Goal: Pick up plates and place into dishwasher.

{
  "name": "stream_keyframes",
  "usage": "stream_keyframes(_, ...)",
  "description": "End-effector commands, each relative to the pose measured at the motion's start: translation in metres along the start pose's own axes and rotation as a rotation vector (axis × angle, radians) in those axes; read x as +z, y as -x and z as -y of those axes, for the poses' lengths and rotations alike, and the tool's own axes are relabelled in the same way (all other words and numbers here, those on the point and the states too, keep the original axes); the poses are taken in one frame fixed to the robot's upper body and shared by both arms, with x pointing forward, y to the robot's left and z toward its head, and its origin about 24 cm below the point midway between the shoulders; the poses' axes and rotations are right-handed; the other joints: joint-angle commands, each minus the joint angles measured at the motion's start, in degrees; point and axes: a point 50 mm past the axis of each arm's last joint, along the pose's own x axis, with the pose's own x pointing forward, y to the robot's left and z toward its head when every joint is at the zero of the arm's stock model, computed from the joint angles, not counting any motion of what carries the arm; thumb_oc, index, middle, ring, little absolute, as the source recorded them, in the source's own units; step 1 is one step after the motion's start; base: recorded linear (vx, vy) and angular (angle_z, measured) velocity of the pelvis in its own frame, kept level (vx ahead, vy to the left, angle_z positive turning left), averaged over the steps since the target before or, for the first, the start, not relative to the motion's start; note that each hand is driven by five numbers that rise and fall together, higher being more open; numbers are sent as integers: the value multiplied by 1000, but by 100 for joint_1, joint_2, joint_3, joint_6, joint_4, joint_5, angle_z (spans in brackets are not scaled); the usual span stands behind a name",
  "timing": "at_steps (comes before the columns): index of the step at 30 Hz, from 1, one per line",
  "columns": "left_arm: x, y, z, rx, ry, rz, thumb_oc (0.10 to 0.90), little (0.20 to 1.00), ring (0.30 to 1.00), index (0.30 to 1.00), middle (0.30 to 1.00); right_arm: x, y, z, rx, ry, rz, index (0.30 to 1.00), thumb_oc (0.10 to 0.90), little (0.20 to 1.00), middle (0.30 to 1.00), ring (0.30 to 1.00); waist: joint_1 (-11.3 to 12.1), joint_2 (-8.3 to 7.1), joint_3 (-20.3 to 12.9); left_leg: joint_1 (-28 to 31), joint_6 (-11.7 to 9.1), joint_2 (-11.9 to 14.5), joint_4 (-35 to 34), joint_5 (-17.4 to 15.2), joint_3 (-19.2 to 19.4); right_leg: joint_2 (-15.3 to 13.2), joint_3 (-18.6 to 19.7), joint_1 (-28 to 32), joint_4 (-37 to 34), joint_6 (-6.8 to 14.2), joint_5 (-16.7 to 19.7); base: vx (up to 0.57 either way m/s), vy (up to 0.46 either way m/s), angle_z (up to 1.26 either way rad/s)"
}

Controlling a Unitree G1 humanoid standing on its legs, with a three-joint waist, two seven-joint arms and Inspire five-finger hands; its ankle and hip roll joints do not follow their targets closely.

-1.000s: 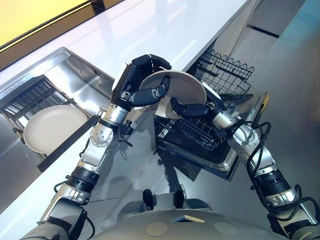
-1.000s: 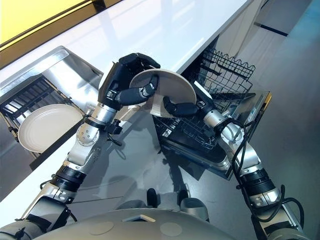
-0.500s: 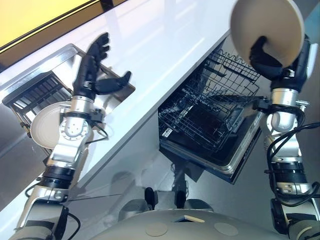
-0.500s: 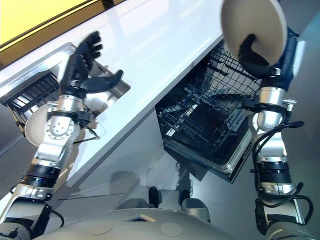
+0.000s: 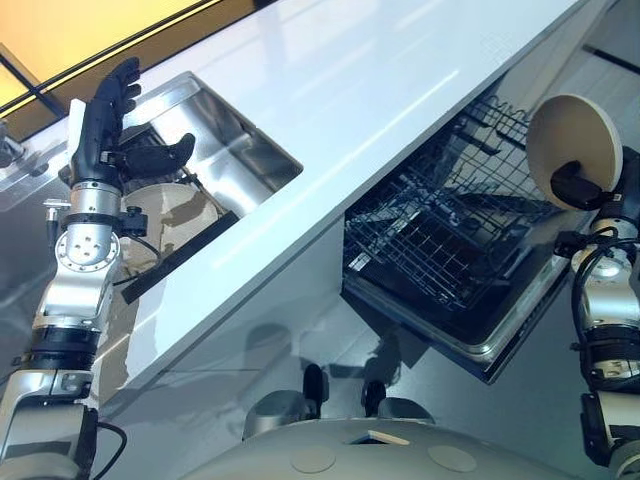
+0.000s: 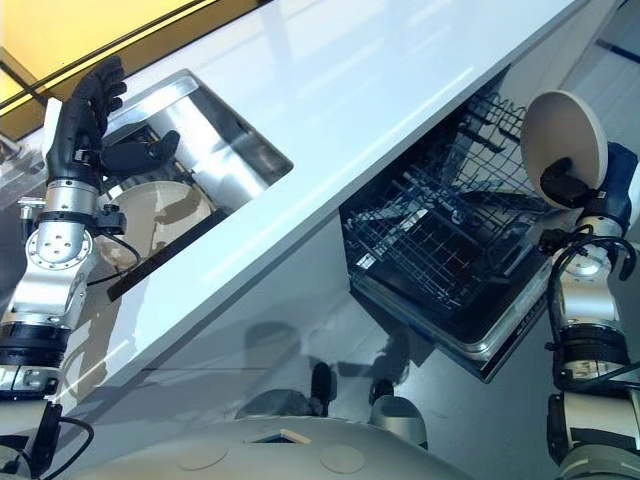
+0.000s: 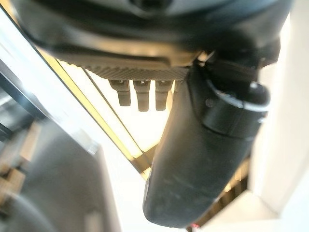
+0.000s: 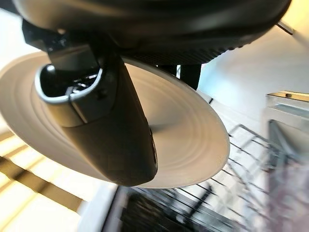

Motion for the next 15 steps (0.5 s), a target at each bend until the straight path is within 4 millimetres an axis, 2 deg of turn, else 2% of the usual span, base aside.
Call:
stream_keyframes(1, 59, -29, -50, 225, 29, 260, 800, 900, 900, 900, 900, 93, -37, 57, -131, 89, 346, 300, 100, 200, 300, 300, 230, 186, -277, -203, -449, 69, 424, -648, -93, 30, -169, -848, 2047, -78, -1364, -68, 26, 36)
stream_keyframes(5, 61, -28, -63, 286, 64, 282, 800, 900, 900, 900, 900, 105, -48, 69, -134, 130, 342, 300, 100, 200, 300, 300, 355, 313, 102, -678, -533, 48, 572, -529, -154, -13, -256, -1252, 2326, -205, -1488, -168, 6, 29)
stream_keyframes(10, 60, -24, -78, 338, 70, 295, 800, 900, 900, 900, 900, 112, -58, 75, -118, 184, 306, 300, 100, 200, 300, 300, 506, 374, 415, -1064, -563, 59, 652, -456, -191, -55, -349, -1661, 2568, -304, -1571, -106, -33, 20)
stream_keyframes(15, 60, -21, -85, 362, 77, 306, 800, 900, 900, 900, 900, 104, -66, 76, -59, 246, 185, 300, 100, 200, 300, 300, 571, 394, 574, -1305, -551, 69, 730, -434, -196, -87, -375, -1987, 2776, -333, -1586, -63, -10, 15)
